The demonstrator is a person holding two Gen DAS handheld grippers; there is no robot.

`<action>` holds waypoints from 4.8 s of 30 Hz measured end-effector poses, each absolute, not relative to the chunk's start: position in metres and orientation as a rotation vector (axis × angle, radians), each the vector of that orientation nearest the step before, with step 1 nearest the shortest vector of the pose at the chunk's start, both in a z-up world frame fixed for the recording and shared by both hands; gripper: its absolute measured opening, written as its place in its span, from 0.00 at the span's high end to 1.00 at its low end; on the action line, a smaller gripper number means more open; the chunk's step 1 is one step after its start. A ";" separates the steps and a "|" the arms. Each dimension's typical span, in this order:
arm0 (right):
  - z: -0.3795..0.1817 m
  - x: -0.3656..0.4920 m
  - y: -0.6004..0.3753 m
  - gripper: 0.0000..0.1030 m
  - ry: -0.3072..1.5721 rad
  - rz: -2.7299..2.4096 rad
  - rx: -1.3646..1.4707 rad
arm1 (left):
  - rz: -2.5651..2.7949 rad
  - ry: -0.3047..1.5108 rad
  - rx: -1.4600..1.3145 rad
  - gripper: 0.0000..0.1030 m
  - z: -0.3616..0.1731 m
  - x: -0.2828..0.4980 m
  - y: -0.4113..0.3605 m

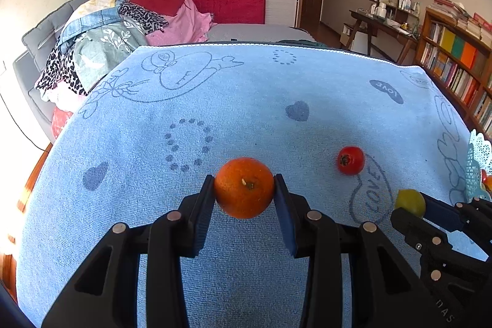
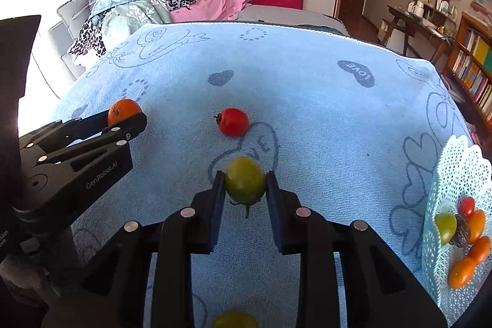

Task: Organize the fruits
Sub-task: 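Carry the tangerine and green tomato over the white basket with both tools, then open both tools to drop the tangerine and green tomato into the basket, then move both open tools back toward the red and green tomatoes on the towel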

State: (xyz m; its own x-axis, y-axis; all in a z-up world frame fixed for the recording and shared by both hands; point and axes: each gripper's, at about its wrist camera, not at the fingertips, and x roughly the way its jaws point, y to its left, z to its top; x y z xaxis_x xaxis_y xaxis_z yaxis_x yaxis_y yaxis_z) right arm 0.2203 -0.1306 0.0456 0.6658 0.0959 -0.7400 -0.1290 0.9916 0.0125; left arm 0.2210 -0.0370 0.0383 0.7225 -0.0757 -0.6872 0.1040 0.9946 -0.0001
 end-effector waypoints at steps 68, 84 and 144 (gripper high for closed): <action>0.083 0.083 -0.346 0.73 0.631 -0.222 0.263 | -0.415 0.644 0.319 0.62 0.085 0.134 -0.254; 0.083 0.079 -0.373 0.48 0.615 -0.283 0.329 | -0.460 0.631 0.345 0.62 0.086 0.135 -0.278; 0.084 0.073 -0.382 0.20 0.583 -0.328 0.371 | -0.454 0.615 0.313 0.11 0.088 0.140 -0.276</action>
State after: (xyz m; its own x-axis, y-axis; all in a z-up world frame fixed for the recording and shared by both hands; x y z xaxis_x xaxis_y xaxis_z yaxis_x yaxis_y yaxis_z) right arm 0.0729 -0.3821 0.0845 0.7871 -0.1944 -0.5854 0.4001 0.8832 0.2447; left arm 0.1404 -0.2761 0.0878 0.7239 -0.3129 -0.6149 0.4950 0.8564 0.1470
